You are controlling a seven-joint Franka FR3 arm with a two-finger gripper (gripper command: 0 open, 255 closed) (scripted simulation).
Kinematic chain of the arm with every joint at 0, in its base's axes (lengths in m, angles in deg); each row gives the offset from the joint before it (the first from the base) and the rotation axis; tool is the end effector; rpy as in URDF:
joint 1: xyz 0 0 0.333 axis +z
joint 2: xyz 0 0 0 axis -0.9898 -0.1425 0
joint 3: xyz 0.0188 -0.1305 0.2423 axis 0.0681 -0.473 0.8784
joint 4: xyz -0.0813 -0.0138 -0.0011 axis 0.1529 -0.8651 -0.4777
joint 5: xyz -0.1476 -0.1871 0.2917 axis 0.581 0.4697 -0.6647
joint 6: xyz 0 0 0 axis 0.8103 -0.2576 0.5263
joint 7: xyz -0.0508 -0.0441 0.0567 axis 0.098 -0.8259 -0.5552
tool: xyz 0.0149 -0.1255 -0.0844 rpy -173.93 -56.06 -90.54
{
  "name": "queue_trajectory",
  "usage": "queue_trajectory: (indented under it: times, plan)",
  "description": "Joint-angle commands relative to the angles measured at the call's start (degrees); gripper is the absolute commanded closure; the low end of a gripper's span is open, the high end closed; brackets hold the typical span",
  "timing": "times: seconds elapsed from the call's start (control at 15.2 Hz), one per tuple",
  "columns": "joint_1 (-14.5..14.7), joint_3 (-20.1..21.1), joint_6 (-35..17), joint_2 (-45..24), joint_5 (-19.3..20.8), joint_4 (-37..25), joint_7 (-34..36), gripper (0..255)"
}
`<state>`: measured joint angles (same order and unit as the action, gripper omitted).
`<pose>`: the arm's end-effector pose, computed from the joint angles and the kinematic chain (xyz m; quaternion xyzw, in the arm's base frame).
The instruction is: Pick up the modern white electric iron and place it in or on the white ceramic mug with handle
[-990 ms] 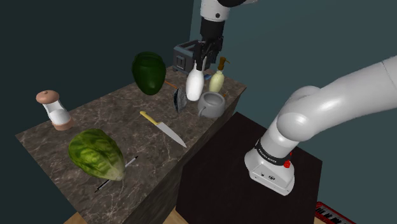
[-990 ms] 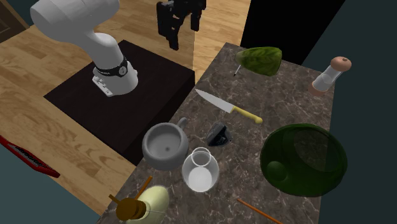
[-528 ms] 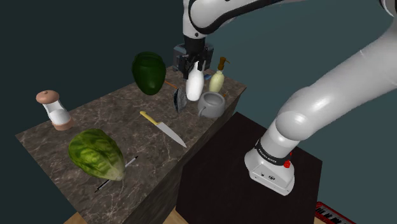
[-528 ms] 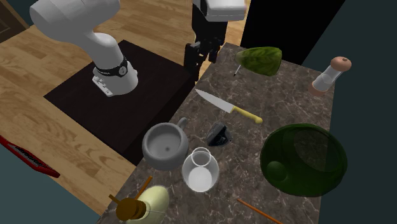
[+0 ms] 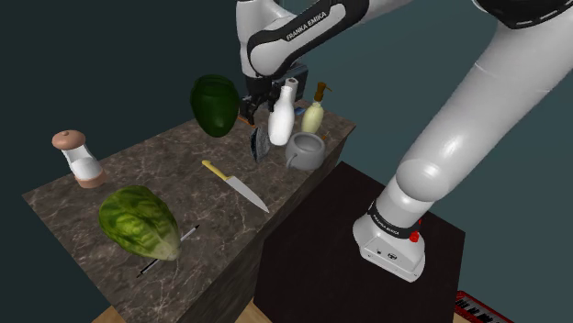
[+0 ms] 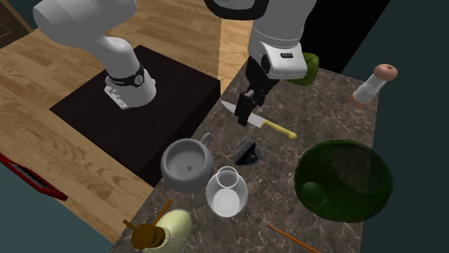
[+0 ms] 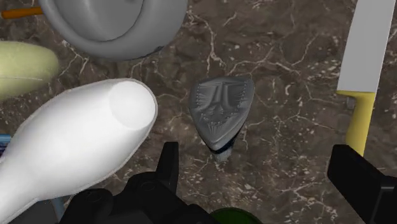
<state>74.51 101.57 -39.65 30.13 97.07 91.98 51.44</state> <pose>0.4885 0.0353 0.2807 0.9955 -0.0216 -0.0082 0.0914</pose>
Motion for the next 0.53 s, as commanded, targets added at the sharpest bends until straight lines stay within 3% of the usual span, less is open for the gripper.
queue_trajectory:
  times: [0.0,0.26,0.46]
  plan:
    - [-0.2,0.0,-1.9,-4.9,3.5,-2.4,2.8,0]
    - [0.3,-1.3,-4.0,-14.1,9.9,-8.3,7.8,0]
    - [0.5,-2.0,-5.5,-16.8,11.7,-9.3,9.1,0]
